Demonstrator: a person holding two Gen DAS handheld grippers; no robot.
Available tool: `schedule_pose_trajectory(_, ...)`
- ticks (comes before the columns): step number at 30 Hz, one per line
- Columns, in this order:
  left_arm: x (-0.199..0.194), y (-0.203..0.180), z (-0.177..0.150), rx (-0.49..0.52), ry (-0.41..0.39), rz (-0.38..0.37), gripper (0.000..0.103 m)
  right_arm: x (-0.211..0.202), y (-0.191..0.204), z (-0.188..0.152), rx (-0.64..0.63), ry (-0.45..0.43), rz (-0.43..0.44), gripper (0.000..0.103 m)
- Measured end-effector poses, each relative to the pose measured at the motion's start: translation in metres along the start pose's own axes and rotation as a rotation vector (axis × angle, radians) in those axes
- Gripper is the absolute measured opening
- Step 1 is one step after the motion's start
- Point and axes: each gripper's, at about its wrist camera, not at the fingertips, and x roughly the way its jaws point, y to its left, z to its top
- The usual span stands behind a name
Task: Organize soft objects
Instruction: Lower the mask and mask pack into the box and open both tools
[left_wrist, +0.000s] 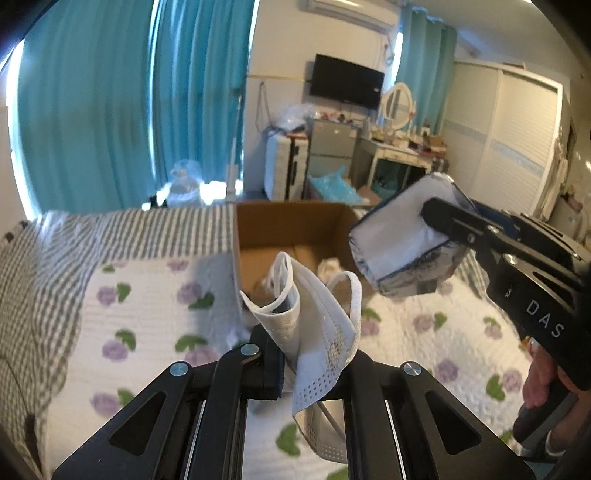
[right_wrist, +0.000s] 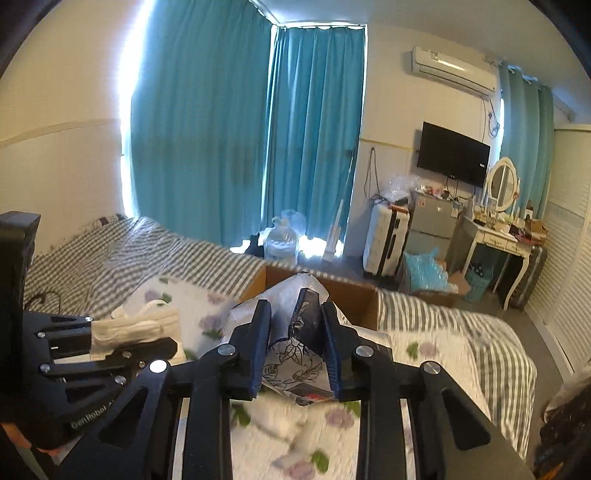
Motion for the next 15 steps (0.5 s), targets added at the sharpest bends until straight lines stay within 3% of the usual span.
schedule_pose_trajectory(7, 0.043, -0.008, 0.031, 0.068, -0.001, 0.007, 0.008, 0.057, -0.019, 0.028, -0.013, 0.005, 0.003, 0.026)
schedule_pose_trajectory(15, 0.117, -0.006, 0.048, 0.099, 0.052, 0.006, 0.008, 0.135, -0.039, 0.041, -0.007, 0.034, 0.027, 0.026)
